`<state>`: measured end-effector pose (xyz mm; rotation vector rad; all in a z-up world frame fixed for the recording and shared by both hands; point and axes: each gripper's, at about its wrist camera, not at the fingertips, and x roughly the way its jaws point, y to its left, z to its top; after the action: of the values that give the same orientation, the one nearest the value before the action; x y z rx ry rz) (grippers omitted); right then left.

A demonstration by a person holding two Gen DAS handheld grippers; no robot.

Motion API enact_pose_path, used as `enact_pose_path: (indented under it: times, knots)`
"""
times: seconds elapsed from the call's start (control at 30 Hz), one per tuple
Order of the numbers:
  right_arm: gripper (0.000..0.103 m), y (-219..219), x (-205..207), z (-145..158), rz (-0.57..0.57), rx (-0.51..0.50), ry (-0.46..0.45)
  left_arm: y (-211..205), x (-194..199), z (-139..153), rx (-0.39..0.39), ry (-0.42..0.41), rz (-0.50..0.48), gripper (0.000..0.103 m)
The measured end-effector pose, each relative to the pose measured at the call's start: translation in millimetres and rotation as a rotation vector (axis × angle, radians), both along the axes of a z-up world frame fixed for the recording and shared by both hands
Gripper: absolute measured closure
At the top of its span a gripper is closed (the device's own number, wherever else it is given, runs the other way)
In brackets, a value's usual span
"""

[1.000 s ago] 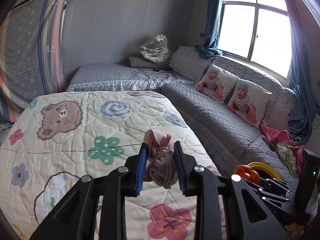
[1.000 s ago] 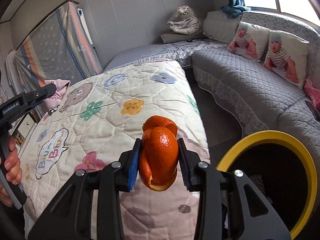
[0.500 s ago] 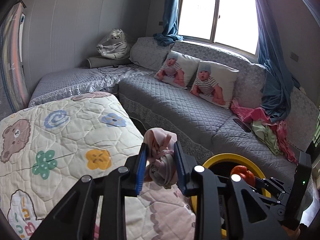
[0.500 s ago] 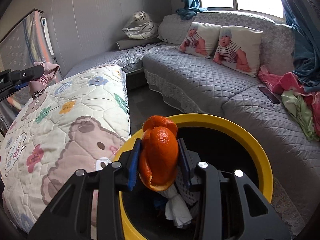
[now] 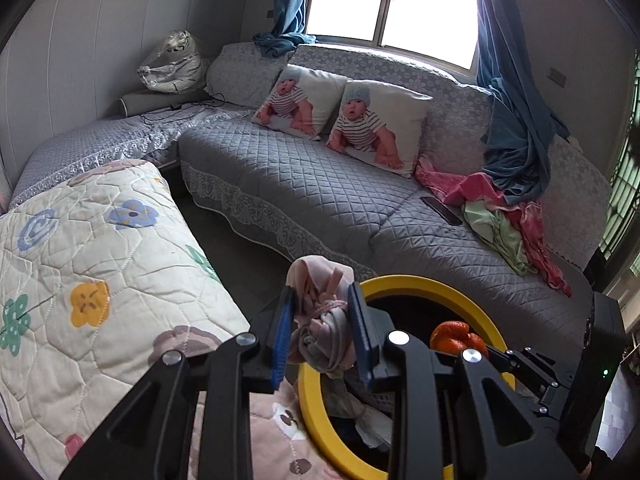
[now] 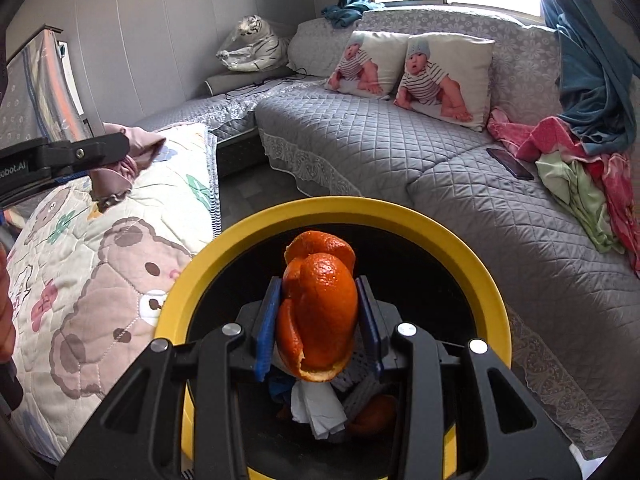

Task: Collect trash
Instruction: 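Open both tools to drop the peel and pink item into the bin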

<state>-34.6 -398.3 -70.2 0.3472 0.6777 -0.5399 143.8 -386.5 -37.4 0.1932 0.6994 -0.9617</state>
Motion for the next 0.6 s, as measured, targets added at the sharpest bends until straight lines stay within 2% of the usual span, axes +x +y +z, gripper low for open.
enact_pose_path:
  times: [0.17, 0.4, 0.47, 0.6]
  knots:
    - [0.068, -4.7, -8.4, -6.2, -0.02, 0.012, 0.017, -18.7, -6.2, -13.6, 0.031, 0.022, -0.027, 0.077]
    - [0.066, -8.7, -13.9, -11.1, -0.029, 0.038, 0.024, -30.0, -2.6, -21.7, 0.034, 0.087, -0.04, 0.076]
    - [0.066, -10.0, -15.2, -11.6, -0.034, 0.046, 0.024, -31.6, -2.0, -23.2, 0.032, 0.1, -0.036, 0.071]
    - [0.057, -13.6, -18.6, -10.1, -0.055, 0.051, 0.024, -27.2, 0.7, -21.5, 0.006, 0.111, -0.015, 0.052]
